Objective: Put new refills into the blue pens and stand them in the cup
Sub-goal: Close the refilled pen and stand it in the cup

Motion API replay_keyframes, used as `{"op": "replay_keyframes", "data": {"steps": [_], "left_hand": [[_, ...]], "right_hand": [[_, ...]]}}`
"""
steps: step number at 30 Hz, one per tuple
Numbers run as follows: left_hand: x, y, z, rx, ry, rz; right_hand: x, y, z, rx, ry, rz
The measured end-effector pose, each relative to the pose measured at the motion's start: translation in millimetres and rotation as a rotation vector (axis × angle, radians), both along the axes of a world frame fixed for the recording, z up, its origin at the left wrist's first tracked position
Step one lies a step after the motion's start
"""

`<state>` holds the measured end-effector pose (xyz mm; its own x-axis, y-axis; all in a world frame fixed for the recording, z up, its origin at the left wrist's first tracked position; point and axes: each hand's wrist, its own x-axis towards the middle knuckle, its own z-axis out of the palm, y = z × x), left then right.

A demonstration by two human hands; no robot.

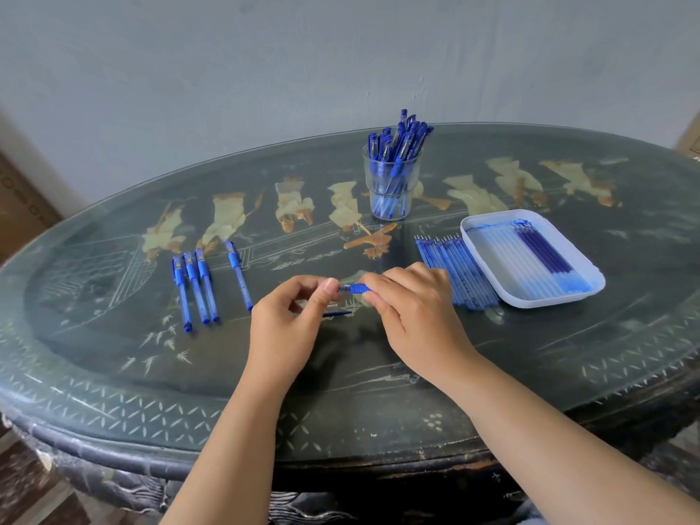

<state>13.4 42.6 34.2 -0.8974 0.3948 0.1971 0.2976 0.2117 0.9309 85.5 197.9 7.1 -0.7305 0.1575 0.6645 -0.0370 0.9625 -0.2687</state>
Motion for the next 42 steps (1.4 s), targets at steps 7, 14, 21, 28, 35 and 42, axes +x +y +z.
{"op": "replay_keyframes", "data": {"steps": [7, 14, 21, 28, 35, 42], "left_hand": [[-3, -1, -2, 0.087, -0.089, -0.002], [-12, -11, 3, 0.217, -0.139, -0.001], [-20, -35, 1, -0.121, -0.030, 0.050], [-10, -34, 2, -0.363, 0.141, -0.028], [-8, -30, 3, -0.391, 0.167, 0.028], [-13, -32, -3, -0.333, 0.096, 0.031]], "right_hand": [[0, 0, -1, -0.008, -0.001, -0.002], [0, 1, -3, -0.047, 0.014, -0.029], [-2, 3, -5, -0.069, 0.014, -0.049], [-1, 3, -5, -0.056, 0.014, -0.054], [0, 3, -5, -0.062, 0.016, -0.049], [0, 2, -4, -0.071, 0.013, -0.044]]}}
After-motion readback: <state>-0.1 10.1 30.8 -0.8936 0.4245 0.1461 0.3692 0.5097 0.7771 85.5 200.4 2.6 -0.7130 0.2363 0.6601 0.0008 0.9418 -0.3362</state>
